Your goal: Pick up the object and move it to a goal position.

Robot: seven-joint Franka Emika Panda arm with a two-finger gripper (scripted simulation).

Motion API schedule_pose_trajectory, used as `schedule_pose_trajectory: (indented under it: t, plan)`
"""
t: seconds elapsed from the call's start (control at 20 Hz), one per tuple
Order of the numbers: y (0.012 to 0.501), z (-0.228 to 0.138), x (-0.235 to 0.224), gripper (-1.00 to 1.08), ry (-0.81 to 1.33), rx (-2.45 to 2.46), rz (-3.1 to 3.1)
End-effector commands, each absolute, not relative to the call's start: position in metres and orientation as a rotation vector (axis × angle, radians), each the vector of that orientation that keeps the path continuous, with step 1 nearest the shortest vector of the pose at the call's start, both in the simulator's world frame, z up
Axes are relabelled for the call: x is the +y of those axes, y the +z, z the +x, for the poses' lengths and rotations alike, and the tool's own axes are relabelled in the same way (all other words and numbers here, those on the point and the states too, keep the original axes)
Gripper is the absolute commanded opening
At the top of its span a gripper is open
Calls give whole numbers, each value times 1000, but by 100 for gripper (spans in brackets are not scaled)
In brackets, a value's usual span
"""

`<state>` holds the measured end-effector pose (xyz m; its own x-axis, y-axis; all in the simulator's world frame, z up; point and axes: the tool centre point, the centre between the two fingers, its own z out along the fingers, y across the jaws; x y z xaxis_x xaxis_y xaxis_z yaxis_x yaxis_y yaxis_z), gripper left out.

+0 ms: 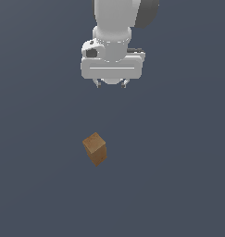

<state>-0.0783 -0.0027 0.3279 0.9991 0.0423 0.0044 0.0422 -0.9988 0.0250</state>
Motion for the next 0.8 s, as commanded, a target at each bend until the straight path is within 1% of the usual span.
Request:
schedule_pose_trajectory:
  t: [0.0,0.35,0.75]
  plan:
    - [326,-75,-4,100,7,43,3118]
    - [317,-56,-10,100,7,-112,3124]
    - [292,-18,-24,100,4,-434,3108]
